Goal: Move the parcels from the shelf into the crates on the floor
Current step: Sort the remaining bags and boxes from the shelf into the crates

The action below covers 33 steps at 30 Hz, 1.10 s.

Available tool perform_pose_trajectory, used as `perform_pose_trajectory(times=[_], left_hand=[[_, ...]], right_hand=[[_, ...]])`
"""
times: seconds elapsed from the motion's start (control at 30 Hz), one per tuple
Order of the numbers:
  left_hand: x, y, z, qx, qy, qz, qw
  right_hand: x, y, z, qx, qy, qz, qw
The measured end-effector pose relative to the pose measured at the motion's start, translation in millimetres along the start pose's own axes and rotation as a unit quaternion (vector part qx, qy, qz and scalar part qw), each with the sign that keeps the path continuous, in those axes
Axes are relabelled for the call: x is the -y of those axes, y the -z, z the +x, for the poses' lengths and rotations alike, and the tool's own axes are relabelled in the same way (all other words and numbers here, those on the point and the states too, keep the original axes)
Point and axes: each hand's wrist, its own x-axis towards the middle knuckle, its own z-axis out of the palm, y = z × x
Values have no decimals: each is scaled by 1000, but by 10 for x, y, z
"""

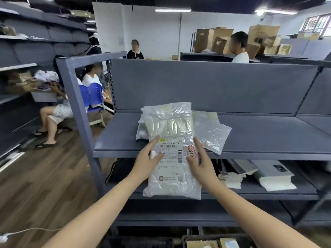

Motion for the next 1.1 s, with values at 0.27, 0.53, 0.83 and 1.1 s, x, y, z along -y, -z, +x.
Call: perform_pose_trajectory(times=[0.27, 0.53, 0.83, 1.1], left_hand=[[204, -406, -740, -31, 41, 37, 998], [995, -367, -1292, 1, 144, 43, 989], [2216, -206, -1362, 90, 208, 142, 964], [3950, -197, -1601, 61, 231, 163, 957]], right_hand=[[-301, 200, -625, 78, -70, -23, 994], [-905, -143, -1098, 139, -131, -24, 981], [-2035, -931, -1295, 226, -143, -75, 961], [-3680, -1926, -1535, 245, -132, -76, 958]])
